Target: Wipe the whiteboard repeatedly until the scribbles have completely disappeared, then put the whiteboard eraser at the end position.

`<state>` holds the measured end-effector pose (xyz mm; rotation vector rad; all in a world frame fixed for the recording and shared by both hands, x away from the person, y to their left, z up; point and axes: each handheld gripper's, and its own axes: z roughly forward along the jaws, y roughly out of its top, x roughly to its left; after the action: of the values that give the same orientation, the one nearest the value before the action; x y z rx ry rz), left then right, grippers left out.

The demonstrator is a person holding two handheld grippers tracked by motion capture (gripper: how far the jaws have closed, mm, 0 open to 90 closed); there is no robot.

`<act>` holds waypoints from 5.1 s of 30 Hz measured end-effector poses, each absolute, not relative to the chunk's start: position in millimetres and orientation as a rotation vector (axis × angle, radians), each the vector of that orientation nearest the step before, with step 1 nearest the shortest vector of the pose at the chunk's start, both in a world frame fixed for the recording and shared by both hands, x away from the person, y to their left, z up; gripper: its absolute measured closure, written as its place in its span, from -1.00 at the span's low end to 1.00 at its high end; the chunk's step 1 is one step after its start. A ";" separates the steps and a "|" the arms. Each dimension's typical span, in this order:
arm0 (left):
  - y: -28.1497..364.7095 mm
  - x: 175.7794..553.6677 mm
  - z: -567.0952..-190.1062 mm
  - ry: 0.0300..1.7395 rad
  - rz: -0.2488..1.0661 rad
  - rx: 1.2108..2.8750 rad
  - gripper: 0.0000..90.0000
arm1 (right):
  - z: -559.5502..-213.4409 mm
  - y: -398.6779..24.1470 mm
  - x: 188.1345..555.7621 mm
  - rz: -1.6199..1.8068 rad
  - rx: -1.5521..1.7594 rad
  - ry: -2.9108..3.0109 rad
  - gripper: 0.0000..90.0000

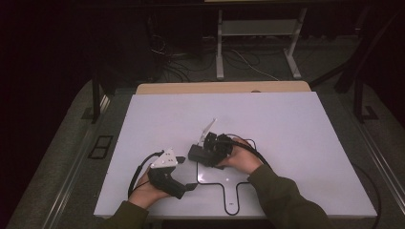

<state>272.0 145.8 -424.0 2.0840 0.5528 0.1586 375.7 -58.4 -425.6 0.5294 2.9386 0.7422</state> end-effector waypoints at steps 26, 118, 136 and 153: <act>146.2 271.7 -424.1 0.554 0.158 2.082 -0.99 | -426.0 -59.6 401.4 0.724 0.616 2.903 -0.14; 152.8 281.0 -429.6 0.581 0.167 2.094 -0.99 | -383.0 -202.1 408.2 1.197 1.057 2.414 -0.59; 154.2 282.7 -430.1 0.595 0.166 2.091 -0.99 | -397.7 -232.3 338.8 1.283 0.992 2.371 -0.61; 155.5 282.7 -431.3 0.598 0.155 2.089 -0.99 | -411.1 -251.3 305.8 1.318 1.011 2.323 -0.64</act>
<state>282.7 155.5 -431.3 2.0887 0.5976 0.1548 305.8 -251.3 -411.1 1.0106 2.3231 1.3178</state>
